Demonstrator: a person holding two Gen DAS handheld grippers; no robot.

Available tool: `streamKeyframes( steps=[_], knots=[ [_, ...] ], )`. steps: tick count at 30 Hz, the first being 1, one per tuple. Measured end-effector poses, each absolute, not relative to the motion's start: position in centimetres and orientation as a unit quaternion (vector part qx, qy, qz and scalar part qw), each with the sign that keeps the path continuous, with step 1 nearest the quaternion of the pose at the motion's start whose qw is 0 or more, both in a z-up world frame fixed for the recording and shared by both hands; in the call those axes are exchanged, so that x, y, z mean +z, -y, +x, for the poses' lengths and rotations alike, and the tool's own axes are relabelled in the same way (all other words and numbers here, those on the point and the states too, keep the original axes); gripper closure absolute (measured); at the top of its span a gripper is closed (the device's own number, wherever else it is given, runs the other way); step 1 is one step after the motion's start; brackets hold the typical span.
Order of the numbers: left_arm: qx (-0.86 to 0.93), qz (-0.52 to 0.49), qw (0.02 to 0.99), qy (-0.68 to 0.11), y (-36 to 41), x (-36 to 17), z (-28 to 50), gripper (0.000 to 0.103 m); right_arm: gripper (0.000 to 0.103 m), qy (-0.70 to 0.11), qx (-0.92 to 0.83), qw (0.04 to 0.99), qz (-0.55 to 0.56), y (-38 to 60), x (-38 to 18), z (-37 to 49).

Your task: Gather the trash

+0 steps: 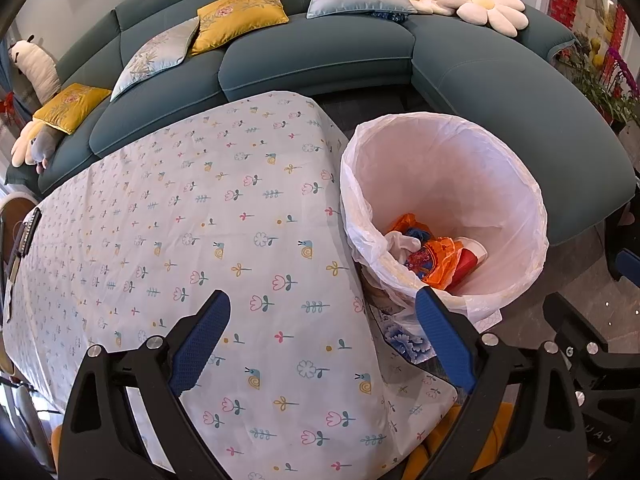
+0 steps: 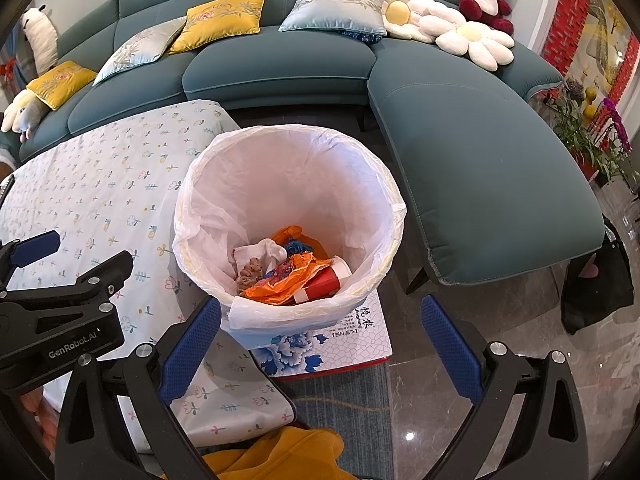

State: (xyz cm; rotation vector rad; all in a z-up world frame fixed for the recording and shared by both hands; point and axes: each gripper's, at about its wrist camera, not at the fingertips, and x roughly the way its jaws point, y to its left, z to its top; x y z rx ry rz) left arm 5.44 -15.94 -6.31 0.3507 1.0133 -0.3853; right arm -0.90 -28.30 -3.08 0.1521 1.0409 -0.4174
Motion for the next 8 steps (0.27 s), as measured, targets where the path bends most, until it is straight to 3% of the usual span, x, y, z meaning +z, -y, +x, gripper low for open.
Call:
streamKeyframes(
  steps=[8],
  knots=[
    [-0.181, 0.165, 0.838, -0.488, 15.56, -6.78, 5.79, 0.014, 0.007, -0.492, -0.199, 0.844, 0.071, 28.30, -3.21, -0.93]
  ],
)
